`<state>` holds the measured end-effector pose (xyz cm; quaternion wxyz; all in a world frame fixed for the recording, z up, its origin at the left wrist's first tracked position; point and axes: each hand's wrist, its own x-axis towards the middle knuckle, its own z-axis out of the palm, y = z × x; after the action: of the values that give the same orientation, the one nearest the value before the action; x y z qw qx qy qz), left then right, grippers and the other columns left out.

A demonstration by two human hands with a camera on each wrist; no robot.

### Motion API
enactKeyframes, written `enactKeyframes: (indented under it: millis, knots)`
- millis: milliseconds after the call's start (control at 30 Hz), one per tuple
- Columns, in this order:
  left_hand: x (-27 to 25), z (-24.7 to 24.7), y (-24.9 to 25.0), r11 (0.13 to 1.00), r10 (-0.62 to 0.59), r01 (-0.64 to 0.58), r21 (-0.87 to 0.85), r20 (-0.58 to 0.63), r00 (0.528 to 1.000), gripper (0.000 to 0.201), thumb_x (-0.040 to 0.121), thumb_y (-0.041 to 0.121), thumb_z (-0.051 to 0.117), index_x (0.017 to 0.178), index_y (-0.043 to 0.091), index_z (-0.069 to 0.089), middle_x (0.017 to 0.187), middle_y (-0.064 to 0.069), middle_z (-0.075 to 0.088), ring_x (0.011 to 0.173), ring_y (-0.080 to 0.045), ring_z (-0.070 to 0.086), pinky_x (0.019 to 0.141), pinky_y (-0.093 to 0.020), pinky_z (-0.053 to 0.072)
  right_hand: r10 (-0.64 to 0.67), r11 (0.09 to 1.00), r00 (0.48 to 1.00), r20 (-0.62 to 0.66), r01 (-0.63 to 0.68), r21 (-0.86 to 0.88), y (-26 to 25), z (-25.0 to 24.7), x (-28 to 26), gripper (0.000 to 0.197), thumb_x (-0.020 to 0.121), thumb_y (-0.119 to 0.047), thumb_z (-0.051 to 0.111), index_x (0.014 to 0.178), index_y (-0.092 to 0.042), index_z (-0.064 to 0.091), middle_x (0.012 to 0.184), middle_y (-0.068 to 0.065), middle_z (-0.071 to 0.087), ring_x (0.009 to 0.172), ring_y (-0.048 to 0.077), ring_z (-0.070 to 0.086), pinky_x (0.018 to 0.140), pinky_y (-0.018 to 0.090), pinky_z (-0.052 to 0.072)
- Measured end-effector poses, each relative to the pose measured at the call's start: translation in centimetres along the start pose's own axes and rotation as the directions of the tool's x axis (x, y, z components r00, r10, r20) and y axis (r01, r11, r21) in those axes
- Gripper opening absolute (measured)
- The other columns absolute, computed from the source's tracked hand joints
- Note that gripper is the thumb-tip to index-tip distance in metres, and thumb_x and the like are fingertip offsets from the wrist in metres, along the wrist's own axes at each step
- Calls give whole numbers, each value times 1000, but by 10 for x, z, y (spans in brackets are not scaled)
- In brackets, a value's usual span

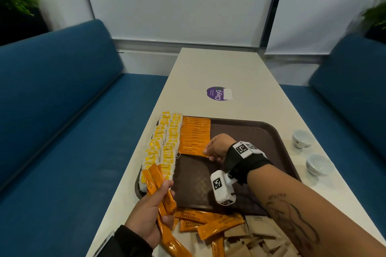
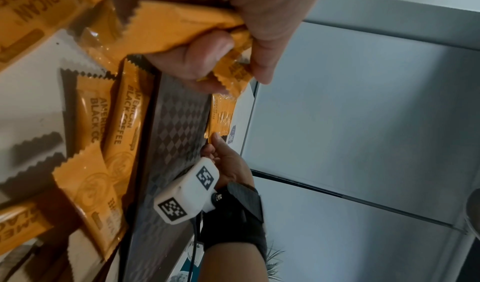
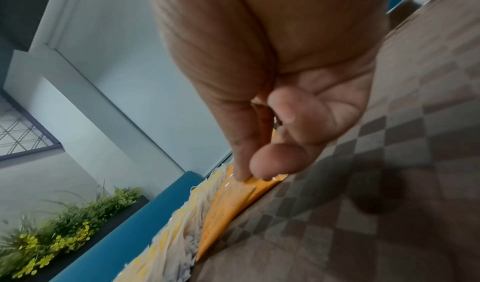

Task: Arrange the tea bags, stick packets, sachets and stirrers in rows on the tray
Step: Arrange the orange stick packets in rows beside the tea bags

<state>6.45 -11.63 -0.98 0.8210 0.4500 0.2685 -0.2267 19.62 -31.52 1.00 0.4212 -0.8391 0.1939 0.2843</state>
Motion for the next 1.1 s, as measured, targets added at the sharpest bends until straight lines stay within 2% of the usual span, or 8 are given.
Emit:
enactKeyframes:
  millis: [167,333,467,667,767,933,1000,1100]
  knots:
    - [2,0,0,1000,7,-7,-2,-2,1000,29,80,30,61,100,9,65,66,-7,58,52,-16,46,31,-16,35,36,995,999,18,-34,-93,-8,1,10,14,94,-20,56,106,-12,56,83,2,57,73,11,51,66,24,40]
    - [3,-1,-2,1000,-1,1,-2,9,1000,39,68,31,64,102,10,64,66,-8,59,56,-18,45,31,-17,36,163,927,986,30,-142,-347,-18,4,21,29,99,-37,44,115,-13,46,74,-6,55,70,8,50,92,29,37]
    - [3,0,-3,1000,-5,5,-5,19,1000,40,68,31,64,102,10,64,66,-8,60,56,-18,46,32,-16,36,169,904,985,-22,-164,-394,-17,6,31,39,97,-40,46,124,-12,49,73,-9,59,65,6,51,84,28,38]
    - [2,-2,-3,1000,-19,20,-19,36,999,30,81,30,60,103,9,64,66,-8,59,56,-18,46,32,-17,38,101,968,985,-139,-129,-213,-11,7,34,30,89,-32,63,109,-12,55,67,-3,63,54,6,56,56,22,42]
    - [2,-3,-3,999,-28,29,-20,52,998,28,84,29,59,103,9,64,65,-8,60,55,-18,46,31,-17,38,70,987,986,-150,-91,-133,-7,7,32,30,86,-28,68,107,-10,58,72,0,66,61,8,61,63,22,47]
    - [3,-5,0,999,-43,42,12,95,995,27,83,29,59,101,9,65,68,-8,61,56,-18,48,32,-17,38,-21,992,990,-139,4,-123,0,1,16,21,88,-25,66,79,-13,51,92,4,69,102,18,66,94,33,48]
    - [3,-3,5,999,-35,32,31,114,993,26,82,29,60,99,10,65,68,-7,61,55,-17,50,32,-16,38,-80,993,980,-185,62,-97,3,-3,4,22,87,-20,67,75,-12,51,98,10,70,100,23,67,92,36,49]
    - [4,1,8,999,-14,9,42,126,992,23,80,29,61,93,11,66,66,-5,62,49,-14,54,31,-15,36,-161,987,952,-259,158,-32,11,-10,-13,21,83,-11,70,70,-12,53,77,7,66,73,20,66,73,31,53]
